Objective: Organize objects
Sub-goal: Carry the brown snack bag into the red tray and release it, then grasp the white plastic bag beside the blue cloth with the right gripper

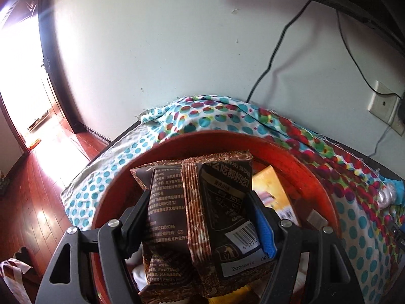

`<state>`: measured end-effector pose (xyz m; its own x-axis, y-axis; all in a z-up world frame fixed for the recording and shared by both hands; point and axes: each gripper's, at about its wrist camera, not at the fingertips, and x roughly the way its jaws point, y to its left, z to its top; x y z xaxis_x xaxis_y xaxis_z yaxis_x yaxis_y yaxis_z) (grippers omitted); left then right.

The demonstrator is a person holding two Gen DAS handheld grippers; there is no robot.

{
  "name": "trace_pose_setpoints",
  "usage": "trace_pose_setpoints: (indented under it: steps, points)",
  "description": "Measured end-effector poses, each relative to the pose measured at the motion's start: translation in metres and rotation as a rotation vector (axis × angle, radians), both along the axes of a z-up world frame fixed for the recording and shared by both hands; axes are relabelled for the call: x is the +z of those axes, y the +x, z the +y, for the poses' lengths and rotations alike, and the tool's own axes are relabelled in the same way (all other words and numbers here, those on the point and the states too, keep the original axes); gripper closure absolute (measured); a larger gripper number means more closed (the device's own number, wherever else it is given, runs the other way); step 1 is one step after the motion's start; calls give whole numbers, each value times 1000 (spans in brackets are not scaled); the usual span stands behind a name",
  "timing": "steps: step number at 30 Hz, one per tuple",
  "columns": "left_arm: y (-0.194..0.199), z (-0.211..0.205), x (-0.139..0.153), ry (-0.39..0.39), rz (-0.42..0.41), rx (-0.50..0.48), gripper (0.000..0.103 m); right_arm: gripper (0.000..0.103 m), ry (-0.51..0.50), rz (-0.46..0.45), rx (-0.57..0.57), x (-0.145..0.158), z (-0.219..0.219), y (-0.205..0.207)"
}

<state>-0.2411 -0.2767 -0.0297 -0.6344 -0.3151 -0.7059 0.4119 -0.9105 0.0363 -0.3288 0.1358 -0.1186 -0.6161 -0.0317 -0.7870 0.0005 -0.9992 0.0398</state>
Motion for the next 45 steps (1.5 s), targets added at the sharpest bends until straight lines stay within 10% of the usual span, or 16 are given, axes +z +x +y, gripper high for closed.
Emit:
trace_pose_setpoints:
  steps: [7, 23, 34, 41, 45]
  points:
    - [-26, -33, -18, 59, -84, 44, 26, 0, 10, -29, 27, -4, -5, -2]
    - [75, -45, 27, 7, 161, 11, 7, 0, 185, -5, 61, -2, -32, 2]
    - [186, 22, 5, 74, 210, -76, 7, 0, 207, 78, 64, 22, -63, -3]
    - [181, 79, -26, 52, 171, -201, 7, 1, 215, 73, 73, 19, -71, -34]
    - [182, 89, -35, 86, 175, -237, 7, 20, 204, 63, 88, 12, -75, -46]
